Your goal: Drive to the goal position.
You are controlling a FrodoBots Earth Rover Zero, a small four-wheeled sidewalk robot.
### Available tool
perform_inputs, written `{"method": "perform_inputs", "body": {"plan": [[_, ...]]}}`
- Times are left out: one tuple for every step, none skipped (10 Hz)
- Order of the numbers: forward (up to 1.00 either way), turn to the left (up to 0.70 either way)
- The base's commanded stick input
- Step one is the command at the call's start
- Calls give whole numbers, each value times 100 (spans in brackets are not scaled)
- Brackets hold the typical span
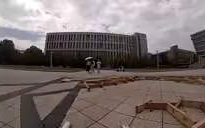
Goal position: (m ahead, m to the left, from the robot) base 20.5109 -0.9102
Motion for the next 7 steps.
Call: {"method": "perform_inputs", "body": {"plan": [[6,1],[6,1],[6,1],[6,0],[6,1],[6,0],[6,1]]}}
